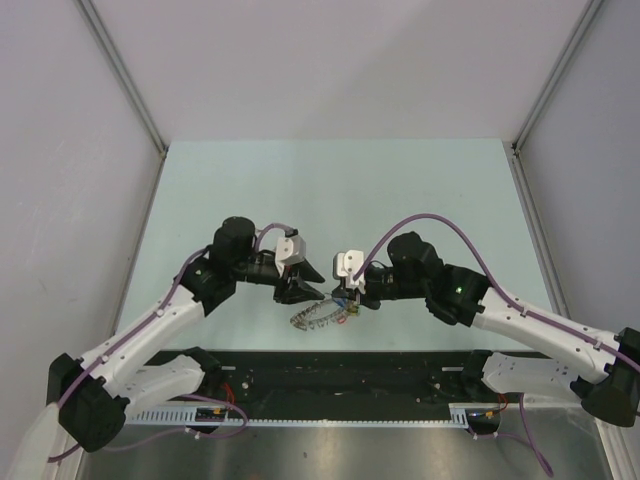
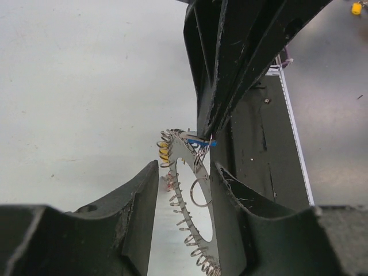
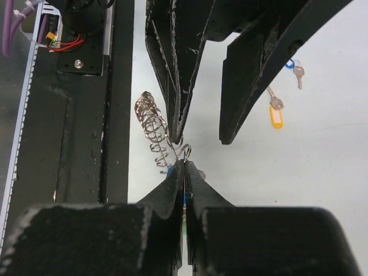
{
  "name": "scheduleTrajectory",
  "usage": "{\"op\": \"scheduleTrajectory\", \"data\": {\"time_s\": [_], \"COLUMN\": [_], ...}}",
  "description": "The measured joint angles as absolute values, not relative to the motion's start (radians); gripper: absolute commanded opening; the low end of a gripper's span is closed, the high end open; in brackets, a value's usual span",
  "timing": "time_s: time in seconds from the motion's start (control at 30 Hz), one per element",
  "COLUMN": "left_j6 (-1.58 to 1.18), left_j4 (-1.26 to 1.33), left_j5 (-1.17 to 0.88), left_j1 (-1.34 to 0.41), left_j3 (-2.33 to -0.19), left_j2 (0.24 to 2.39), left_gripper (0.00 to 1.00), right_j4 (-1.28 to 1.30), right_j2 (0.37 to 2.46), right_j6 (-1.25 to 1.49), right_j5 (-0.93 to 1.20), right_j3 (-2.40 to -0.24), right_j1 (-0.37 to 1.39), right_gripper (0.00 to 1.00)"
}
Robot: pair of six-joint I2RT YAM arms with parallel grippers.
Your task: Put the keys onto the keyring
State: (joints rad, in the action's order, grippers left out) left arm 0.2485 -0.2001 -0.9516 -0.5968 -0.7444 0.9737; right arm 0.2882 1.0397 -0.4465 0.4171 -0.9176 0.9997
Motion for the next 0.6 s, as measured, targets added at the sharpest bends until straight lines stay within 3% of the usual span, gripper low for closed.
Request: {"op": "scheduleTrajectory", "data": {"time_s": [0.43,0.6], "left_j6": [0.285,0.297], "left_j4": [-0.248,-0.258], "left_j5": [-1.004,-1.008], "left_j1": [-0.643,-0.646], "left_j3": [-0.772,-0.773], "left_j2": [1.03,1.038], "left_gripper": [0.29,0.11], "right_j4": [0.304,0.307], "right_j2": [1.052,1.053], "right_j6": [-0.447,-0.448], "right_j5": [0.428,0.428], "right_j3": [-0.926,-0.926], "right_j1": [1.01,1.011], "right_gripper": [0.0,0.0]}}
